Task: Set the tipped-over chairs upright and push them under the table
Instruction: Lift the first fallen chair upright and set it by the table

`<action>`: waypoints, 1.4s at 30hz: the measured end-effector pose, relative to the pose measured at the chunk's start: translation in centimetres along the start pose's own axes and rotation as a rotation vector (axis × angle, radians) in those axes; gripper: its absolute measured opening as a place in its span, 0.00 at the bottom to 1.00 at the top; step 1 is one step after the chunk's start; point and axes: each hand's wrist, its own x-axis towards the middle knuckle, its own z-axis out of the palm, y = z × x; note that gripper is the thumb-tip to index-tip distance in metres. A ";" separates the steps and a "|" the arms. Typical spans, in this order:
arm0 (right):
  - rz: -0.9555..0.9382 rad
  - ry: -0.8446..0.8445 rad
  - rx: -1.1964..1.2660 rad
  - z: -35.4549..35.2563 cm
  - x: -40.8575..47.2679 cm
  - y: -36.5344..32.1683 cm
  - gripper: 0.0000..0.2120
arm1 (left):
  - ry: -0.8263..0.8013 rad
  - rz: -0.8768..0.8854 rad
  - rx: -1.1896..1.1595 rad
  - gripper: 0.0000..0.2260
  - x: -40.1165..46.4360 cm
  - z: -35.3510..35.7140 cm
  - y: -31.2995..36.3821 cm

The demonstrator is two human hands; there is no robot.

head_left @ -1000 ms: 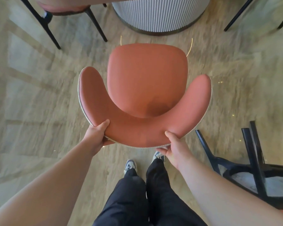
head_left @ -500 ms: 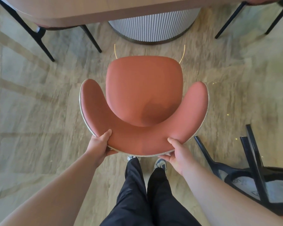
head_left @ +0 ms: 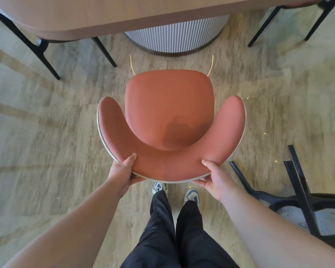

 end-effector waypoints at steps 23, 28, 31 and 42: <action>-0.285 0.280 -0.409 1.4 -1.4 -0.4 0.25 | 0.254 0.184 0.412 0.33 -1.4 1.3 1.4; -1.217 0.250 -1.197 2.0 -3.5 2.2 0.26 | 0.181 1.057 1.074 0.25 -3.7 1.7 -0.1; -1.162 0.064 -1.724 3.6 -2.3 2.6 0.27 | 0.024 1.120 1.355 0.21 -3.0 2.9 -0.3; -1.046 0.201 -1.943 5.2 -0.3 2.7 0.27 | 0.059 1.155 1.558 0.20 -1.2 3.8 -0.2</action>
